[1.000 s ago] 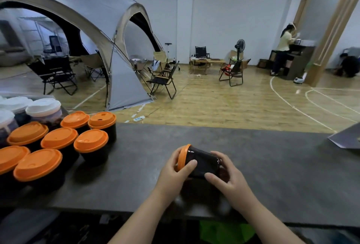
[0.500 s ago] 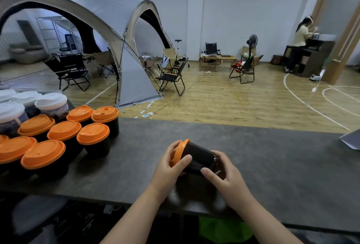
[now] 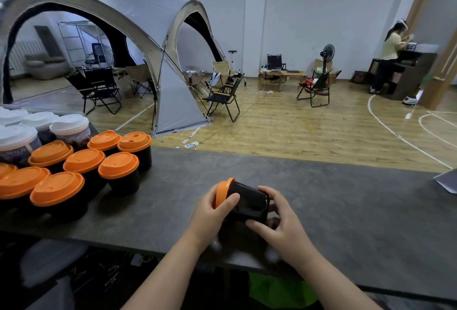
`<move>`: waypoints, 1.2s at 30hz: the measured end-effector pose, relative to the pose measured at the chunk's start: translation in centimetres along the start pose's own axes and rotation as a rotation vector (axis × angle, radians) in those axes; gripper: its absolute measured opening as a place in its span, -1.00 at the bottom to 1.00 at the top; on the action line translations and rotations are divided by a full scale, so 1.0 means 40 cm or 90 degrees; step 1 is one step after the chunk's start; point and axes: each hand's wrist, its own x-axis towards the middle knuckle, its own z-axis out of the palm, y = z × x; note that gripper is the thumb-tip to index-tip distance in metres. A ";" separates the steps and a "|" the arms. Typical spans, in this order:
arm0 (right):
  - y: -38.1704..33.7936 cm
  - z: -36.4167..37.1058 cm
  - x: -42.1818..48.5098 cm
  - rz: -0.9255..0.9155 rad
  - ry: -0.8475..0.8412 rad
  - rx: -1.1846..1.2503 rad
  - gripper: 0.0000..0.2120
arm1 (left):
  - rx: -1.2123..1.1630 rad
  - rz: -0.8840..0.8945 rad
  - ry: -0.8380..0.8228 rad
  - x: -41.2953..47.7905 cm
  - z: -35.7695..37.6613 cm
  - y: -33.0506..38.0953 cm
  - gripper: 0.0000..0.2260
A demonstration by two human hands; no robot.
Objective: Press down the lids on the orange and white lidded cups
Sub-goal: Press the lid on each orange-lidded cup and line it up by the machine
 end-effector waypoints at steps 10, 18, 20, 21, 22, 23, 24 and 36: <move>-0.001 0.002 0.000 -0.003 0.005 0.012 -0.34 | -0.015 0.005 0.026 -0.017 0.010 0.023 -0.66; 0.003 -0.006 0.002 -0.009 0.021 0.030 -0.37 | -0.010 0.001 0.032 -0.017 -0.001 0.020 -0.41; 0.007 -0.009 0.003 -0.018 0.024 0.033 -0.33 | 0.013 0.014 0.027 -0.014 -0.004 0.014 -0.42; 0.007 -0.007 0.003 -0.012 0.022 0.052 -0.32 | 0.006 0.019 0.018 -0.014 -0.006 0.011 -0.44; 0.008 -0.004 0.004 0.000 0.021 0.079 -0.32 | -0.004 0.028 0.012 -0.014 -0.008 0.008 -0.46; 0.007 -0.003 0.004 0.013 0.023 0.101 -0.32 | -0.009 0.043 0.016 -0.013 -0.011 0.005 -0.48; 0.006 -0.003 0.005 0.020 0.028 0.113 -0.34 | -0.006 0.057 0.023 -0.012 -0.014 0.003 -0.50; 0.017 0.001 -0.002 -0.055 0.118 0.115 -0.36 | -0.151 -0.084 -0.049 0.013 -0.011 -0.010 -0.71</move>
